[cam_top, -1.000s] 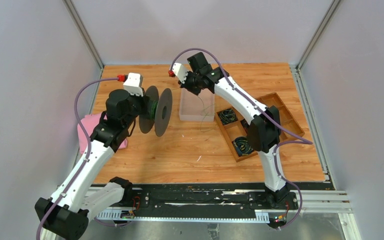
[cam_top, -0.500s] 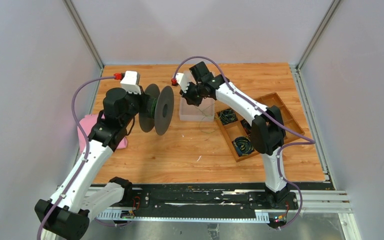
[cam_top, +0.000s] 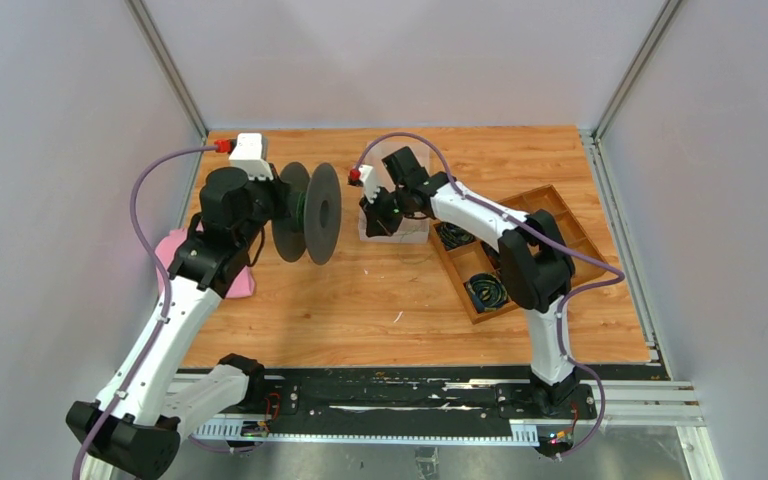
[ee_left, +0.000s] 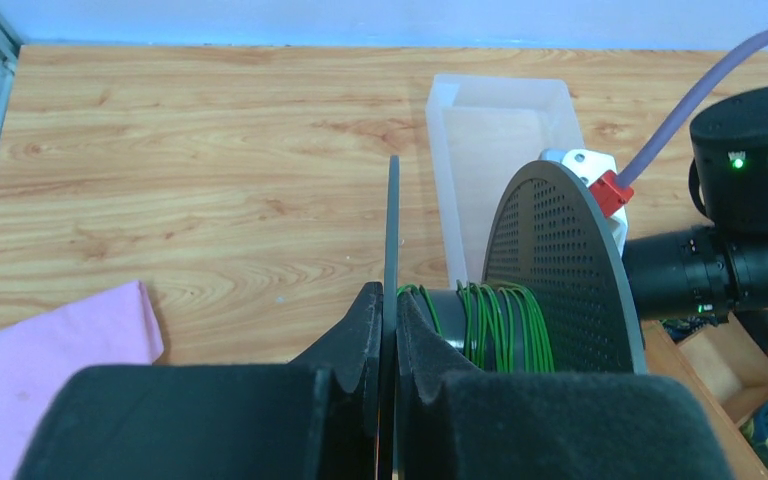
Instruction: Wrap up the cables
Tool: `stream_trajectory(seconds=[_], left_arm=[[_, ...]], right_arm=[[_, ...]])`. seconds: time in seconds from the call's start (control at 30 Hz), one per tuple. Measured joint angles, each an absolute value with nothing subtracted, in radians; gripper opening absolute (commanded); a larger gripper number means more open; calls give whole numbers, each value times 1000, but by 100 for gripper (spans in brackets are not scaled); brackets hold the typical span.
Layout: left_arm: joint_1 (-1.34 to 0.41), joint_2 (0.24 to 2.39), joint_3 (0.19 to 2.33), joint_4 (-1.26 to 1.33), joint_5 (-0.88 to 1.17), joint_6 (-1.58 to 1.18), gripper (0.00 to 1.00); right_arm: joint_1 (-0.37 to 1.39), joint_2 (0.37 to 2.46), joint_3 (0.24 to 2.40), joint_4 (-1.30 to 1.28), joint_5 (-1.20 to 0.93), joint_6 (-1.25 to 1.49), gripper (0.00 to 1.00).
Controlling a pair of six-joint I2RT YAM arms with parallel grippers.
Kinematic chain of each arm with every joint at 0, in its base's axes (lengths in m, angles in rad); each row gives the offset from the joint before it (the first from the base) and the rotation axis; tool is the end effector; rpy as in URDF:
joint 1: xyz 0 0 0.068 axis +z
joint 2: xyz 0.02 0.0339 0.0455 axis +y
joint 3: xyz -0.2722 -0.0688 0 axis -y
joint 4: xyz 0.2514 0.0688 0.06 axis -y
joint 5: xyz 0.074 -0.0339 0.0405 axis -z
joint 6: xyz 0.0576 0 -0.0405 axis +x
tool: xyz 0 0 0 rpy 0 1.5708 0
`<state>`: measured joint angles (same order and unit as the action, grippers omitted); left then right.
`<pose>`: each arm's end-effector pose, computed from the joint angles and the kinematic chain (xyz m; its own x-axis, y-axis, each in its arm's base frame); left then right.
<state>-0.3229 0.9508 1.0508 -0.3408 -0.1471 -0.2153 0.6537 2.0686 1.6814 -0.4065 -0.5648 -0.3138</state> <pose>0.2238 -0.0660 0.3886 -0.2592 -0.1361 -0.9562 0.1265 0.9767 -0.1733 0.3714 0.3233 0.2258 -0.2878 -0.5489 -0.7848 -0.9467 0.2869 0.1465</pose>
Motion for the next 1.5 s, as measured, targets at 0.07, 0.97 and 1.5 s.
stream_trajectory(seconds=[0.07, 0.97, 1.5], left_arm=[[-323, 955, 1053, -345, -159, -224, 0], [-277, 1066, 1125, -347, -279, -270, 0], [-250, 1105, 1135, -350, -313, -273, 0]], right_arm=[[661, 2062, 1643, -371, -591, -274, 1], [816, 1930, 1387, -22, -696, 9, 1], [873, 1924, 1375, 21, -814, 42, 1]])
